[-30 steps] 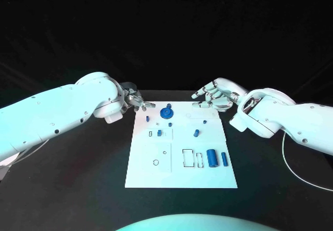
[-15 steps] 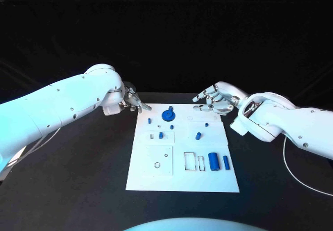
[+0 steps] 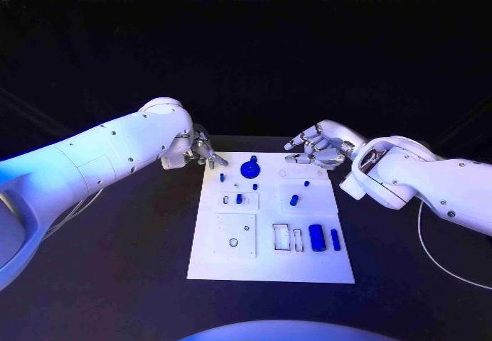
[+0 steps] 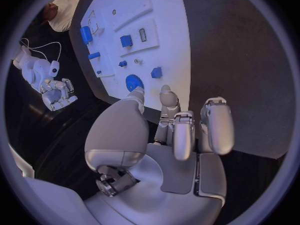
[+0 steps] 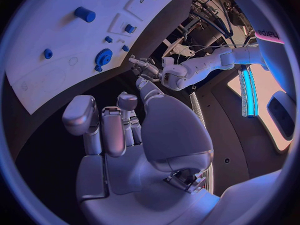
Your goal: Assemble the parts on the task board
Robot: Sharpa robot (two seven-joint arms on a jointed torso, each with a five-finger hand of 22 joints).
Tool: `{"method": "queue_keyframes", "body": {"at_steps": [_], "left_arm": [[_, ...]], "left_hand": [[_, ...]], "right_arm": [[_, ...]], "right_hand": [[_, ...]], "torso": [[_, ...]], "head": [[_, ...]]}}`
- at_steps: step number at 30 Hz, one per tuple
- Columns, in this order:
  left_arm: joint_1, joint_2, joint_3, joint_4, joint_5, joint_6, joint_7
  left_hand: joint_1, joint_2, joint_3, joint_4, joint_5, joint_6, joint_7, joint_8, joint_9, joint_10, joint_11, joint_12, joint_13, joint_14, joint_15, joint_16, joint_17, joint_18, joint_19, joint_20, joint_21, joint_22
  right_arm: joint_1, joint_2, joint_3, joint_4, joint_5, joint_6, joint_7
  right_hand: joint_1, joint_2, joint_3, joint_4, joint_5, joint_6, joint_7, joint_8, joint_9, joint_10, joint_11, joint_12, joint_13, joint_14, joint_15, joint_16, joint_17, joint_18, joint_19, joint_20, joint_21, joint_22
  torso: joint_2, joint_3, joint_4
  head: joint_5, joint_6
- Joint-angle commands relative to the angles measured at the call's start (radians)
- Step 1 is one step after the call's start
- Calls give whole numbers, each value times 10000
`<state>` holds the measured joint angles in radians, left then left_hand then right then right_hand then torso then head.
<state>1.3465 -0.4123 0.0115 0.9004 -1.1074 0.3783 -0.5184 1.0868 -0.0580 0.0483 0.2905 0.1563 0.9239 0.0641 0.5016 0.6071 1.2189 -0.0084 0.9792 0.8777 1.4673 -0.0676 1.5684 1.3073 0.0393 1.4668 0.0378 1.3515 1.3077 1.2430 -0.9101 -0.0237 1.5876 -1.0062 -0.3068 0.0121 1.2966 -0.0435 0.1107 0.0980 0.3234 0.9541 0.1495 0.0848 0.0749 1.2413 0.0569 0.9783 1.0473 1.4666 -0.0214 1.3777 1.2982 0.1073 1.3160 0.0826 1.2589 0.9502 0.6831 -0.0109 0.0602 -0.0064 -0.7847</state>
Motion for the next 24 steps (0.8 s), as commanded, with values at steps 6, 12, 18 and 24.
{"method": "queue_keyframes", "body": {"at_steps": [6,12,18,24], "left_arm": [[-64,186,-70,-208,176,346,529],[-109,270,-86,-291,187,413,537],[-155,353,-91,-353,185,467,499],[-202,402,-93,-409,170,532,423]], "left_hand": [[71,189,-155,-14,-27,204,-45,73,-35,151,-28,158,89,1035,-50,24,2635,109,284,-7,129,1241],[124,265,-230,-17,-14,314,-86,131,-30,214,-62,233,143,1035,-76,24,2635,102,301,-29,158,1267],[178,338,-277,-21,0,383,-119,175,-20,281,-91,315,213,1035,-100,24,2635,95,317,-50,188,1293],[248,398,-298,-34,19,413,-139,200,-14,303,-109,338,223,1035,-115,24,2635,92,323,-66,196,1303]], "right_arm": [[-9,28,1,-4,-6,102,71],[-9,38,1,-2,-6,113,69],[-10,58,1,-6,-6,124,70],[-11,68,1,-8,-6,131,73]], "right_hand": [[-70,29,-4,57,37,48,-19,46,-5,-22,0,-25,-13,448,1,-46,-9,94,-54,-8,-47,-9],[-70,29,-4,57,37,48,-19,46,-5,-22,0,-25,-13,448,1,-46,-9,94,-54,-8,-47,-9],[-70,29,-4,57,37,48,-19,46,-5,-22,0,-25,-13,448,1,-46,-9,94,-54,-8,-47,-9],[-70,29,-4,57,37,48,-19,46,-5,-22,0,-25,-13,448,1,-46,-9,94,-54,-8,-47,-9]], "torso": [[-4,9,1],[-1,0,12],[-8,7,9],[-5,9,10]], "head": [[-6,-12],[-25,-11],[-20,-31],[-26,-45]]}}
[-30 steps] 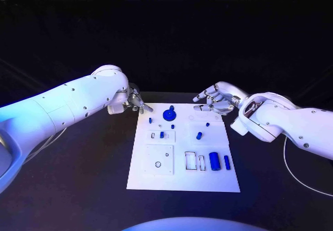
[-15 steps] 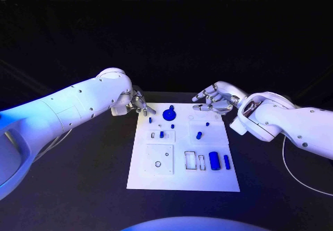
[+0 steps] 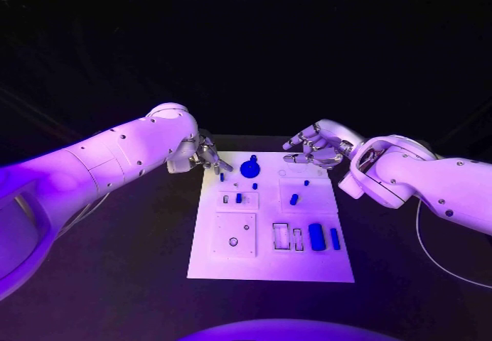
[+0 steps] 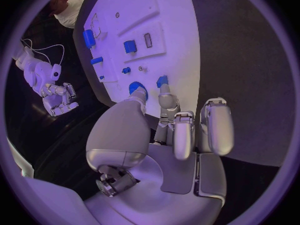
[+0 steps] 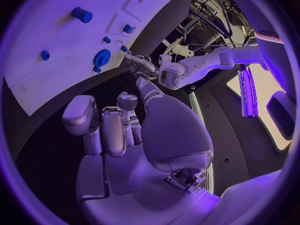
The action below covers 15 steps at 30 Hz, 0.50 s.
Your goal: Assemble the parts on the task board
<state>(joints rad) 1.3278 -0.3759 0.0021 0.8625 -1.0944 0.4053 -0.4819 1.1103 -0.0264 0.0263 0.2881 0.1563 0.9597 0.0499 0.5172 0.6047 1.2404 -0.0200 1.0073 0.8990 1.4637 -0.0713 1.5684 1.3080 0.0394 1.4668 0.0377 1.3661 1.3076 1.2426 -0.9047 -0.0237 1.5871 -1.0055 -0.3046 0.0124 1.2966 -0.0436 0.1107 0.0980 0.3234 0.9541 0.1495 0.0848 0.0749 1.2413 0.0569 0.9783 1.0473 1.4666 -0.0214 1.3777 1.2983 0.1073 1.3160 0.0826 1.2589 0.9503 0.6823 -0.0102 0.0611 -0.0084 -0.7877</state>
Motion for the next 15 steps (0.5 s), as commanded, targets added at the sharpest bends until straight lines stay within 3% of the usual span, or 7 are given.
{"method": "queue_keyframes", "body": {"at_steps": [1,15], "left_arm": [[-22,46,1,-43,32,266,46],[-89,112,6,-226,-5,172,-56]], "left_hand": [[28,92,-80,-13,23,59,1,47,11,90,4,58,8,1071,-81,24,2628,92,323,-67,51,1305],[299,232,-83,-54,56,95,-34,104,31,126,-29,97,18,1071,-111,24,2628,87,334,-101,61,1326]], "right_arm": [[-7,15,1,-2,-13,110,70],[-11,28,1,-5,-13,117,71]], "right_hand": [[-70,29,-4,57,37,48,-18,46,-5,-22,0,-25,-13,448,1,-46,-9,95,-54,-8,-48,-9],[-68,53,0,71,38,45,-18,46,-6,-26,0,-22,-17,447,1,-56,-14,95,-57,-8,-56,-13]], "torso": [[4,0,0],[-4,-1,6]], "head": [[-7,-18],[-15,-74]]}}
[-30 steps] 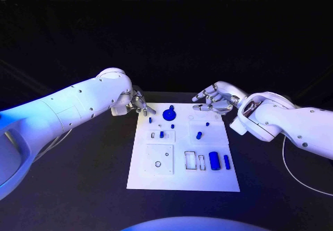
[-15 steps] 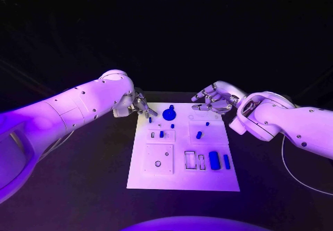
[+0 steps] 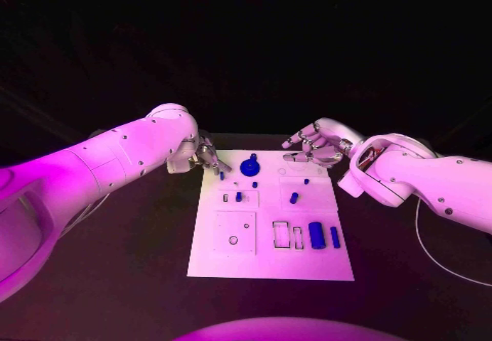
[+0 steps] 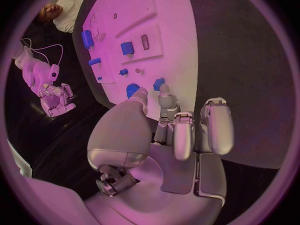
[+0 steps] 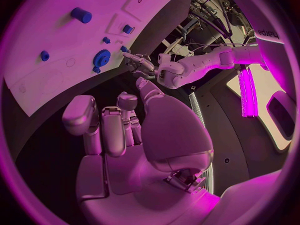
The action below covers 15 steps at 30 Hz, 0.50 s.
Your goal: Assemble the parts on the task board
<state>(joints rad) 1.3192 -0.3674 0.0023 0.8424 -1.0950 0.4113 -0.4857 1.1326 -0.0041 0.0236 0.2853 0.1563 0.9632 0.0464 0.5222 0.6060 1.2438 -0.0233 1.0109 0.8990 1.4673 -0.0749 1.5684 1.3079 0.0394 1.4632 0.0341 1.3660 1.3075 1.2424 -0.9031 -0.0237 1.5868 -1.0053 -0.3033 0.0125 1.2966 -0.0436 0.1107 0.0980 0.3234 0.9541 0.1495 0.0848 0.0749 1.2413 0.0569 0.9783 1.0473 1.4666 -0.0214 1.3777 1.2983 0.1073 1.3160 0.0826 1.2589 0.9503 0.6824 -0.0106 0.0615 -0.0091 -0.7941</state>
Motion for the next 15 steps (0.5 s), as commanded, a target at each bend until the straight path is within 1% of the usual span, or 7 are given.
{"method": "queue_keyframes", "body": {"at_steps": [1,6,10,13,15], "left_arm": [[-5,29,4,-33,1,110,-19],[-15,62,3,-78,0,93,-37],[-36,91,4,-124,0,86,-51],[-49,108,5,-154,0,106,-60],[-57,121,6,-176,0,121,-66]], "left_hand": [[89,14,-54,-28,56,61,-1,58,19,95,3,63,21,1035,-77,24,2629,86,371,-66,64,1330],[193,48,-47,-47,60,65,-9,77,27,102,-6,70,17,1035,-84,24,2629,84,375,-74,69,1338],[307,74,-34,-74,63,64,-15,95,35,108,-13,74,11,1035,-91,24,2629,84,376,-82,66,1341],[367,95,-23,-84,66,66,-19,106,40,115,-16,82,15,1035,-94,24,2629,83,378,-86,67,1345],[385,100,-21,-88,66,66,-21,109,42,117,-18,85,17,1035,-95,24,2629,82,379,-87,71,1349]], "right_arm": [[-8,13,1,-2,-15,104,70],[-9,22,1,-4,-15,103,74],[-11,28,1,-4,-15,99,80],[-12,31,1,-3,-14,82,96],[-13,32,1,-3,-14,78,100]], "right_hand": [[-68,53,0,72,38,45,-18,46,-6,-26,0,-22,-16,447,1,-56,-14,94,-57,-8,-56,-13],[-68,53,0,72,38,45,-18,46,-6,-26,0,-22,-16,447,1,-56,-14,94,-57,-8,-56,-13],[-68,53,0,72,38,45,-18,46,-6,-26,0,-22,-16,447,1,-56,-14,94,-57,-8,-56,-13],[-64,55,1,72,40,45,-18,46,-7,-20,0,-8,-6,447,1,-59,-16,96,-61,-8,-63,-23],[-62,56,1,72,41,45,-18,46,-7,-17,0,-2,-1,447,0,-60,-16,96,-63,-8,-65,-27]], "torso": [[-6,3,4],[-6,0,6],[0,-3,-4],[-1,2,-7],[-3,6,1]], "head": [[-12,-9],[-14,-9],[-17,-24],[-19,-31],[-25,-40]]}}
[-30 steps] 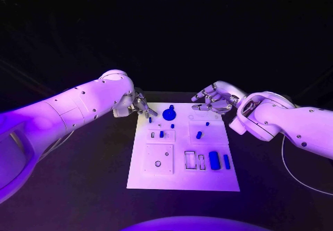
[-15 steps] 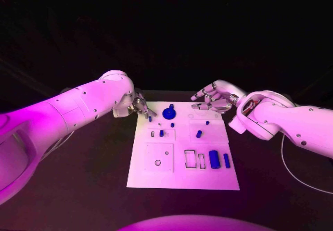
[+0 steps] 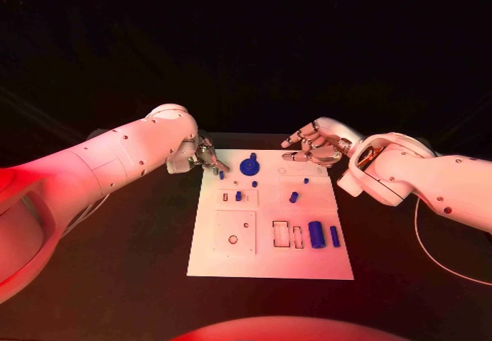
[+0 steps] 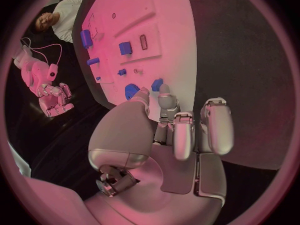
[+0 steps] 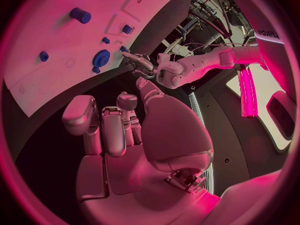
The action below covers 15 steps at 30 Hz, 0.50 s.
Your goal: Assemble the parts on the task board
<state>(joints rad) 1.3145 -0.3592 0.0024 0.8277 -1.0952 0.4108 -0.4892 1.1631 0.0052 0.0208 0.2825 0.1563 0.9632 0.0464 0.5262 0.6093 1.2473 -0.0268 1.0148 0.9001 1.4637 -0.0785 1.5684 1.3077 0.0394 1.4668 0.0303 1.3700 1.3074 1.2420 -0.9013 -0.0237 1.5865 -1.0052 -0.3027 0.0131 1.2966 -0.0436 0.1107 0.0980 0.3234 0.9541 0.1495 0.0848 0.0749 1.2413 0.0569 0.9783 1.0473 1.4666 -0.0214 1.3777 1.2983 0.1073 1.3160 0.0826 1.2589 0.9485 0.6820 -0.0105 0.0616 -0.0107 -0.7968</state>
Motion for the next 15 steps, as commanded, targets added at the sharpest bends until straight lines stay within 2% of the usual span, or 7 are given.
{"method": "queue_keyframes", "body": {"at_steps": [1,15], "left_arm": [[-13,46,4,-38,2,135,-33],[-71,91,1,-75,4,95,-26]], "left_hand": [[93,8,10,-63,67,67,-22,70,10,84,16,49,7,1071,-61,24,2631,80,345,-50,36,1353],[275,38,45,-118,69,77,-40,106,28,108,1,75,22,1071,-73,24,2631,79,348,-61,37,1362]], "right_arm": [[-9,14,1,0,-15,73,94],[-11,17,1,6,-13,85,84]], "right_hand": [[-62,56,1,72,41,45,-18,46,-7,-17,0,-2,-2,446,0,-60,-17,97,-63,-8,-65,-9],[-62,56,1,72,41,45,-18,46,-7,-17,0,-2,-2,446,0,-60,-17,97,-63,-8,-65,-9]], "torso": [[2,5,2],[0,7,1]], "head": [[-12,-17],[-31,-46]]}}
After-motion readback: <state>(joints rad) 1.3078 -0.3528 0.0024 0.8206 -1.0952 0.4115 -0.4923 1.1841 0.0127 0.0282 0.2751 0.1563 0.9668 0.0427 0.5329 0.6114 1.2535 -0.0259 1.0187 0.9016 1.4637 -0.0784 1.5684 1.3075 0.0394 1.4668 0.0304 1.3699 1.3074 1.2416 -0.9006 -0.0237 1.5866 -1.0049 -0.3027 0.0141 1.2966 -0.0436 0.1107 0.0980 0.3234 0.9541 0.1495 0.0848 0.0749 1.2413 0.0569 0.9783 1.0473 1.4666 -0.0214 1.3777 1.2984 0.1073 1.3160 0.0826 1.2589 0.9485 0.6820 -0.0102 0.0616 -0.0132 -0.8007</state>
